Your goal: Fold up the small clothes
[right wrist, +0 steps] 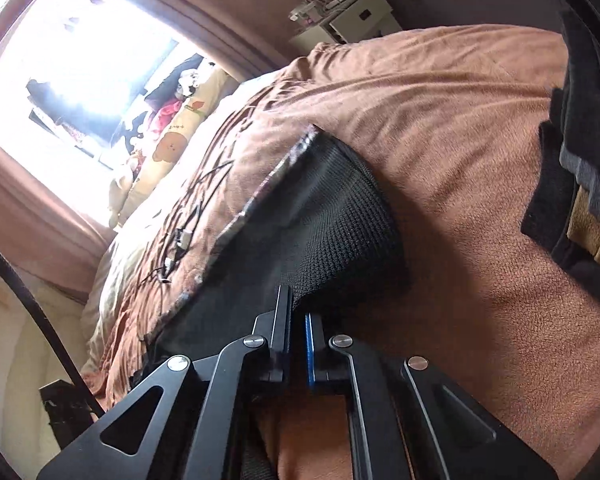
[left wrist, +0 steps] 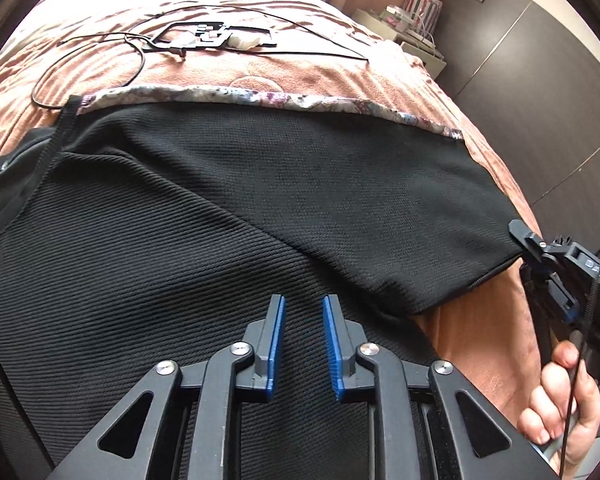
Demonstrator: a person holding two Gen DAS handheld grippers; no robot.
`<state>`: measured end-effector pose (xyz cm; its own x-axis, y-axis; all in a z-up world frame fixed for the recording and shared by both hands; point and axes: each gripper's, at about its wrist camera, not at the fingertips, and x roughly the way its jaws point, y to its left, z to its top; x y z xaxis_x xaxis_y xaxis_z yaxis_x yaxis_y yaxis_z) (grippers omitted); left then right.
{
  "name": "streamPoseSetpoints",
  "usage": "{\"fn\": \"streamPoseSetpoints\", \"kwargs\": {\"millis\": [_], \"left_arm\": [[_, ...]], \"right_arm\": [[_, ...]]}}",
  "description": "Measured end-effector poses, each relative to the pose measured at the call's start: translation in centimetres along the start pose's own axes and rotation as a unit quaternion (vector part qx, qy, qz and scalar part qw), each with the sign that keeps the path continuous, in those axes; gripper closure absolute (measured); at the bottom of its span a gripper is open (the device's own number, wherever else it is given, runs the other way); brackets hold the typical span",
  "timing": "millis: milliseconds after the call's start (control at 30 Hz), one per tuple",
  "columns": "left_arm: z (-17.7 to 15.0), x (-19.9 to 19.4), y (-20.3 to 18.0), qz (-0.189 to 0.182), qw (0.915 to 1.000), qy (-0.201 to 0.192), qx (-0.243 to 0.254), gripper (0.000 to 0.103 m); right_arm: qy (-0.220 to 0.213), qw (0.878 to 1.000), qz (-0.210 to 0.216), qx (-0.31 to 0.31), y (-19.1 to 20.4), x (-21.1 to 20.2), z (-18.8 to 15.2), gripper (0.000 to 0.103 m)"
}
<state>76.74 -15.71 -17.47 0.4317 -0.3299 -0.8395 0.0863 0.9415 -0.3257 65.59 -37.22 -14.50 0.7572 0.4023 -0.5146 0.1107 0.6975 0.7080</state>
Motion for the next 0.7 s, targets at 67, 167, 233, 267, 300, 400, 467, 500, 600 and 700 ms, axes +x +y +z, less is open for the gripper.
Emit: {"fn": "streamPoseSetpoints", "kwargs": {"millis": [67,167,233,267,300,400,467,500,600,700], "left_arm": [[0.2,0.3,-0.4,-0.008,1.0,0.0,-0.001,0.085],[0.5,1.1,-1.1,-0.016,0.9998,0.006,0.0,0.087],[0.7,1.6,-1.6,-0.023,0.9997,0.011,0.002,0.087],[0.7,1.9,-1.8,-0.027,0.9995,0.014,0.003,0.087],[0.7,2.1,-2.0,-0.031,0.9994,0.016,0.003,0.087],[0.9,2.9,-2.4,-0.031,0.9993,0.02,0.003,0.087],[1.1,3.3,-2.5,-0.037,0.9991,0.02,-0.006,0.087],[1.2,3.5,-2.4,-0.04,0.999,0.019,-0.01,0.087],[1.1,3.4,-2.3,-0.056,0.9981,0.019,-0.017,0.087],[0.8,2.5,-1.7,-0.078,0.9964,0.024,-0.025,0.087]], "right_arm": [[-0.004,1.0,0.016,-0.014,0.8,-0.7,0.1,0.101],[-0.014,0.999,0.044,-0.029,2.3,-1.7,0.0,0.101],[-0.016,0.997,0.066,-0.042,3.1,-2.3,-0.1,0.101],[-0.015,0.996,0.077,-0.047,3.4,-2.6,-0.2,0.101],[-0.013,0.995,0.09,-0.051,3.8,-2.7,-0.3,0.101],[-0.001,0.991,0.123,-0.06,4.7,-2.6,-0.5,0.101],[0.008,0.988,0.138,-0.069,5.1,-2.7,-0.8,0.101],[0.013,0.987,0.145,-0.073,5.3,-2.7,-1.0,0.101],[0.026,0.984,0.159,-0.078,5.2,-2.3,-0.8,0.101],[0.036,0.982,0.169,-0.077,4.5,-2.0,-0.7,0.101]]}}
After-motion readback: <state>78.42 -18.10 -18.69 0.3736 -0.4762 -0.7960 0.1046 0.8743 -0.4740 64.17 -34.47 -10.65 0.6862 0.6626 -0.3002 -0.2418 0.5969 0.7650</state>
